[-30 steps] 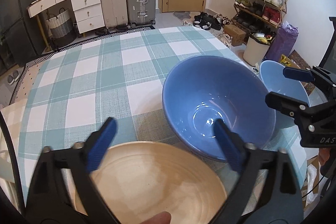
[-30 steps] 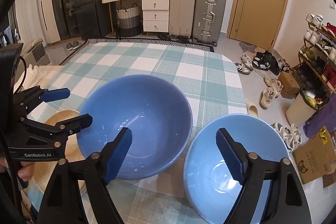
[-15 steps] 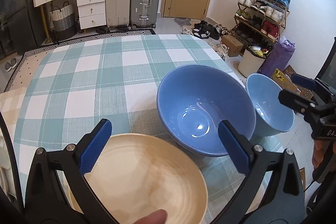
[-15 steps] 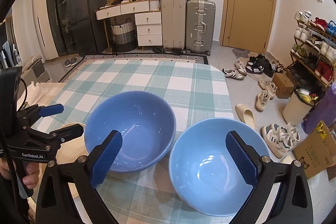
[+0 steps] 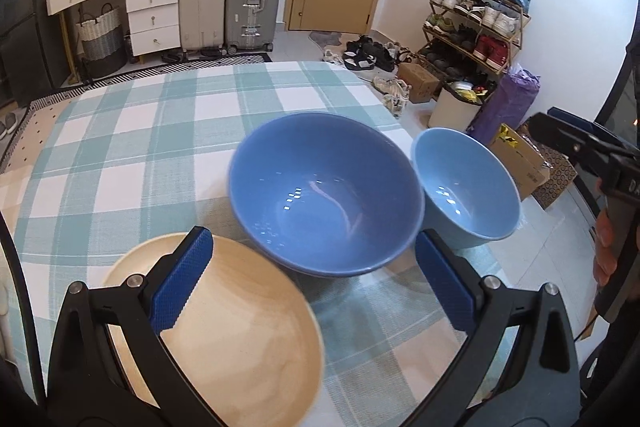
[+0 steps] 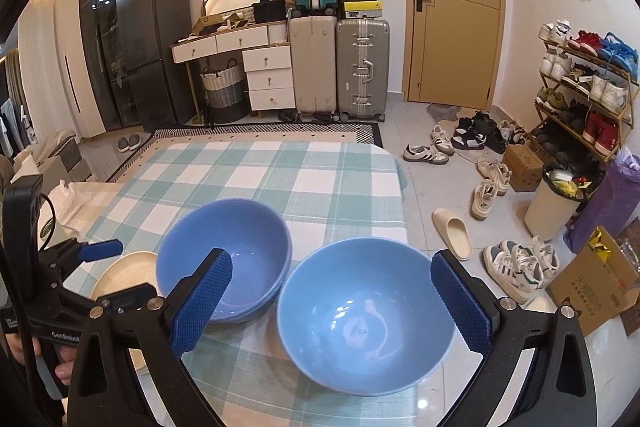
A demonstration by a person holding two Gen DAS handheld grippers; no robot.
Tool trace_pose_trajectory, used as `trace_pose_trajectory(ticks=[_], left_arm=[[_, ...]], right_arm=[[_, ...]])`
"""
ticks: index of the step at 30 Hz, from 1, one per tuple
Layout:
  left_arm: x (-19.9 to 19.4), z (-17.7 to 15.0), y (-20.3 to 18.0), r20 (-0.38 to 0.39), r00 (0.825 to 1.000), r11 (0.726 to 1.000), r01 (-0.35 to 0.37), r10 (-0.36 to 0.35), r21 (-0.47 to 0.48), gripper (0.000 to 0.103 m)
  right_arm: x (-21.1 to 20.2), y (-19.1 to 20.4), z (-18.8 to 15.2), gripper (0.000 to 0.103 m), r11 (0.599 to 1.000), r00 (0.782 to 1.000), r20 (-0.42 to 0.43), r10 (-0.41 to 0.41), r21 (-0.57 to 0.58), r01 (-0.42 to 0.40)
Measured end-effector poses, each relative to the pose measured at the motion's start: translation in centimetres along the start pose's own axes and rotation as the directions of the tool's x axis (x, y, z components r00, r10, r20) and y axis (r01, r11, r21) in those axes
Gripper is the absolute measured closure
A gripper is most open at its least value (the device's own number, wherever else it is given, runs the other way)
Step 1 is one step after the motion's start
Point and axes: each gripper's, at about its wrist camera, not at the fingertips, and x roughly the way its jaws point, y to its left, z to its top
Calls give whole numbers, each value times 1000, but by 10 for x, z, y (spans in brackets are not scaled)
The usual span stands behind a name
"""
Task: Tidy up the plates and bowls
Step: 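Move both tools forward to the rim of the light blue bowl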
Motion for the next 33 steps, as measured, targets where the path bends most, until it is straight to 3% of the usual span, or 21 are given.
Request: trace_pose_trajectory(ticks=[13, 33], left_arm=[[13, -6, -59, -50, 995, 995, 94, -92, 37, 3], [51, 0, -104, -112, 985, 989, 139, -133, 49, 3]], right_arm=[[-1, -47, -4, 2, 999, 999, -14, -35, 35, 35], [27, -96, -19, 2, 992, 995, -65, -82, 91, 88]])
